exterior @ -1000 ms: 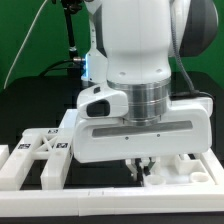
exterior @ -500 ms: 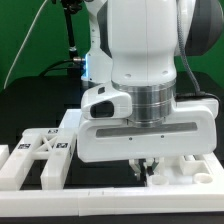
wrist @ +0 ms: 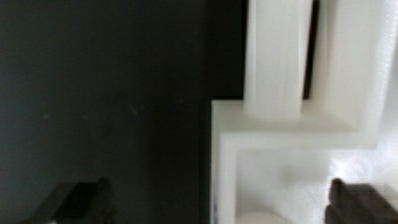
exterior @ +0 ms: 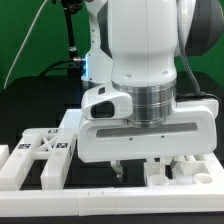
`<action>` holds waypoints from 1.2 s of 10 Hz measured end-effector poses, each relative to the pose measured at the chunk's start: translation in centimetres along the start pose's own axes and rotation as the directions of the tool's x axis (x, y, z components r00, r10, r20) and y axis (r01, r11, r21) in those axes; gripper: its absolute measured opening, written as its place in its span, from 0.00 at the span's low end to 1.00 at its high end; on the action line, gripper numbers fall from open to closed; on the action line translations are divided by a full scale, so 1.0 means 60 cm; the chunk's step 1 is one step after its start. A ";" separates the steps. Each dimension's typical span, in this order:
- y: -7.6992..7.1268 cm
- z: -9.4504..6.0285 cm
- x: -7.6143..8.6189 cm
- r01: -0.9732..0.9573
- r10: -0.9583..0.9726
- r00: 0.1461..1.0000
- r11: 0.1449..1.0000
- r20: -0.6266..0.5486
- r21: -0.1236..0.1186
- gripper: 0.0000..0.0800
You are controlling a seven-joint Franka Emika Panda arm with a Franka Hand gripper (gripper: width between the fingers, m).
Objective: Assemble chair
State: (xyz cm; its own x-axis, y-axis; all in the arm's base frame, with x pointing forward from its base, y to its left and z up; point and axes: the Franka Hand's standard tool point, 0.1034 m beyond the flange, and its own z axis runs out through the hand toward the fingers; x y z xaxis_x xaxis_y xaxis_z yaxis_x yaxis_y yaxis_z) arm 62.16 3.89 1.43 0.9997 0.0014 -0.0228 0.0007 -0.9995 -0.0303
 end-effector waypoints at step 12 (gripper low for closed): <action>-0.019 -0.106 -0.087 0.007 -0.009 0.989 1.000 0.145 0.009 0.81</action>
Offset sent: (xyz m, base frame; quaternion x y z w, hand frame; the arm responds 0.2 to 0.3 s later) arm 0.0000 0.0000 0.0000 0.0000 0.0000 0.0000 1.0000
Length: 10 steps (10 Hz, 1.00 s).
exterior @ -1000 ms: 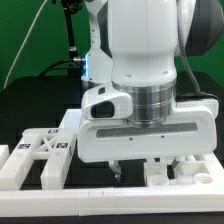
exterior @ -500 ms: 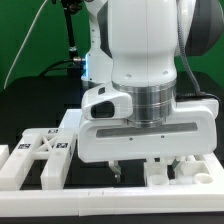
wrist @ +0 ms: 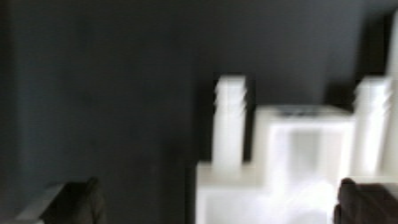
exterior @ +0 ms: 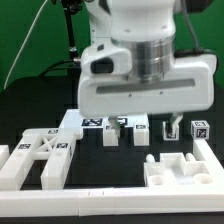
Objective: Assemble chair
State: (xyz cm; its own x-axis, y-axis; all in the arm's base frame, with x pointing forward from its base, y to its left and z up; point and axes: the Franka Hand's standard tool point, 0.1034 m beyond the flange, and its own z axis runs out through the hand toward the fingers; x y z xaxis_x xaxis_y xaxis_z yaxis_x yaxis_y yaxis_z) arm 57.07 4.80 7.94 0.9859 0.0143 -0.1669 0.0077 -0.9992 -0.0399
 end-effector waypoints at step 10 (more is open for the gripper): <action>-0.008 0.078 -0.127 -0.007 0.019 0.790 1.000 0.613 -0.022 0.81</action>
Offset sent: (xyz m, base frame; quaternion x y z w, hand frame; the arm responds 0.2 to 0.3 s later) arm 0.0000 0.0000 0.0000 0.0000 -0.1938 0.0000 0.9810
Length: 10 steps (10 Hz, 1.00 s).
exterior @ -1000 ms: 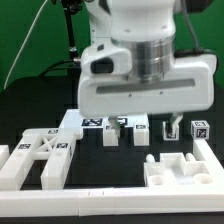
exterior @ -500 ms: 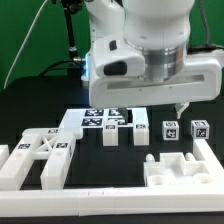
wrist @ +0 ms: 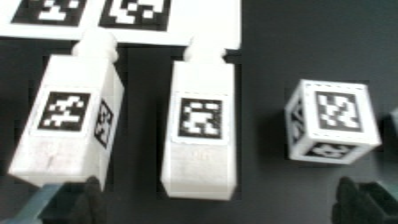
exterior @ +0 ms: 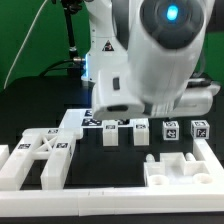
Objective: Assemble chair
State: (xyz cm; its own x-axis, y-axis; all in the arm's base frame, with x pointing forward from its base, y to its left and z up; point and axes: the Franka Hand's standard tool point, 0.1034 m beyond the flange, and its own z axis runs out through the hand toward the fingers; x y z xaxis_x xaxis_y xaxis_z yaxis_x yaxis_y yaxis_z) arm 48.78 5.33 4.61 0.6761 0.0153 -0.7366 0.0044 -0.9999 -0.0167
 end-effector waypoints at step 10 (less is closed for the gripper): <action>-0.003 0.052 0.017 -0.016 0.017 0.995 1.000 0.099 -0.011 0.81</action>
Offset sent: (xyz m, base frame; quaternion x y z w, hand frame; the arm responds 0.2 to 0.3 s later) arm -0.0060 -0.0109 -0.0285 0.0263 -0.0207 0.0482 0.9983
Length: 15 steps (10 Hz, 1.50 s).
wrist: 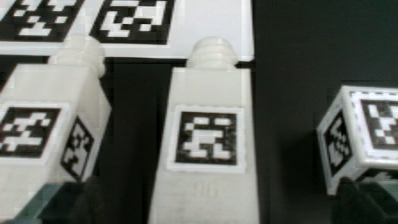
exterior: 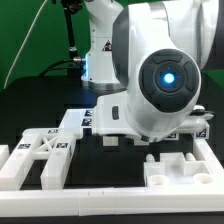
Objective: Assemble chair
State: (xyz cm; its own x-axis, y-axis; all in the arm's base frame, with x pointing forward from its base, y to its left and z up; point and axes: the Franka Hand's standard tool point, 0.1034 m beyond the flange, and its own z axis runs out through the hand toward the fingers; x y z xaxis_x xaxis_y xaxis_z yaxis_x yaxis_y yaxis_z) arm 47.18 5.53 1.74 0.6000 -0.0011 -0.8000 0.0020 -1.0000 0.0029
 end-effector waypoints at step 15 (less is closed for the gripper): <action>-0.005 -0.146 -0.053 0.039 -0.039 0.999 0.999 -0.034 0.006 0.35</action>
Offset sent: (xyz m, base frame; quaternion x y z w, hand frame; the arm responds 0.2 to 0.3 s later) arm 0.0000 0.0000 0.0000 0.0000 0.0000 0.0000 1.0000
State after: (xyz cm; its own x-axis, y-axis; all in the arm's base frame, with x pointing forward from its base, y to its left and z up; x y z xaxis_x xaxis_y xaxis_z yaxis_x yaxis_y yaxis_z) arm 52.25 5.87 9.53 0.6259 0.0378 -0.7790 0.0208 -0.9993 -0.0318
